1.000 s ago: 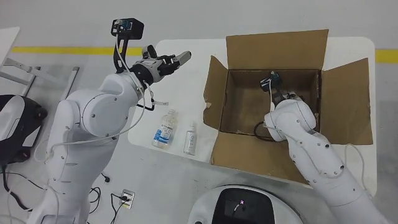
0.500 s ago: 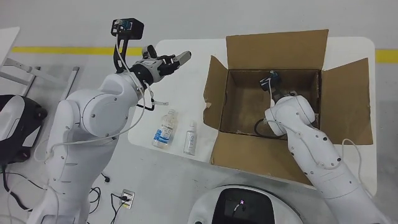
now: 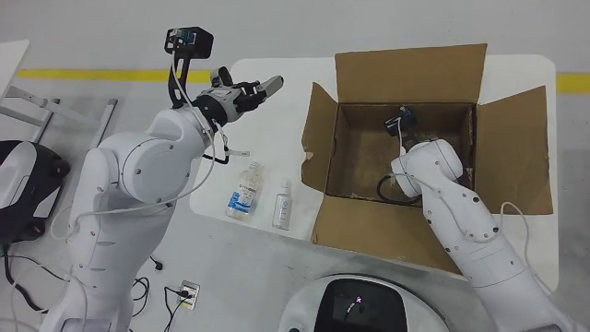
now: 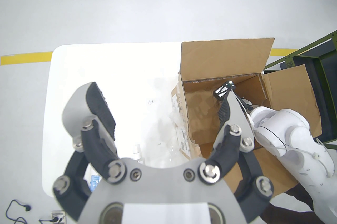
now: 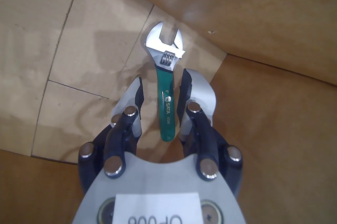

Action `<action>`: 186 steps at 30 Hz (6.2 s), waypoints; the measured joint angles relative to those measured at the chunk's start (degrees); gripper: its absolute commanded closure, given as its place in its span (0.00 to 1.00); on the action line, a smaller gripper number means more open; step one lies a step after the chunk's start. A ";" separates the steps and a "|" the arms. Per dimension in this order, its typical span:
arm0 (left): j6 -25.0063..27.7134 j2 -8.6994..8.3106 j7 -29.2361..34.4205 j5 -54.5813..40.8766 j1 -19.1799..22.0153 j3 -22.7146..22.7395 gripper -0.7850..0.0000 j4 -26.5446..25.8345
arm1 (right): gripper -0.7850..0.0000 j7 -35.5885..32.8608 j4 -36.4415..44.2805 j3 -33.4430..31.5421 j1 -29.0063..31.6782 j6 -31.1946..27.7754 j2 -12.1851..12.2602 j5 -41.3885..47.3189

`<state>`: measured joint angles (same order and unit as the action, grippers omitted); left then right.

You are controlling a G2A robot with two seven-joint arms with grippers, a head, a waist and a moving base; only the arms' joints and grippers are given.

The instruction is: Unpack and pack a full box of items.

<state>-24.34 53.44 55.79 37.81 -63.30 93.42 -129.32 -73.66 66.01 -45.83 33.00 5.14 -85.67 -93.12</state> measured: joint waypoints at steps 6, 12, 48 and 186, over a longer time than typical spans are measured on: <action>0.00 0.00 0.00 0.00 0.00 0.00 0.00 0.00 | 0.51 0.44 -1.86 -0.63 -0.41 -1.13 -0.73 0.84; 0.00 0.00 0.00 0.00 0.00 0.00 0.00 0.00 | 0.50 1.38 -2.36 -1.66 -0.17 -2.96 -1.22 2.36; 0.00 0.00 0.00 0.00 0.00 0.00 0.00 0.00 | 0.65 0.90 -5.36 -5.29 -1.33 -4.65 -3.26 -3.00; 0.00 0.00 0.00 0.00 0.00 0.00 0.00 0.00 | 0.68 4.31 -5.85 -12.17 2.20 -11.90 -10.14 -5.92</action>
<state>-24.34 53.44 55.79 37.81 -63.30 93.42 -129.32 -69.36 60.16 -58.00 35.20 -6.76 -95.81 -99.05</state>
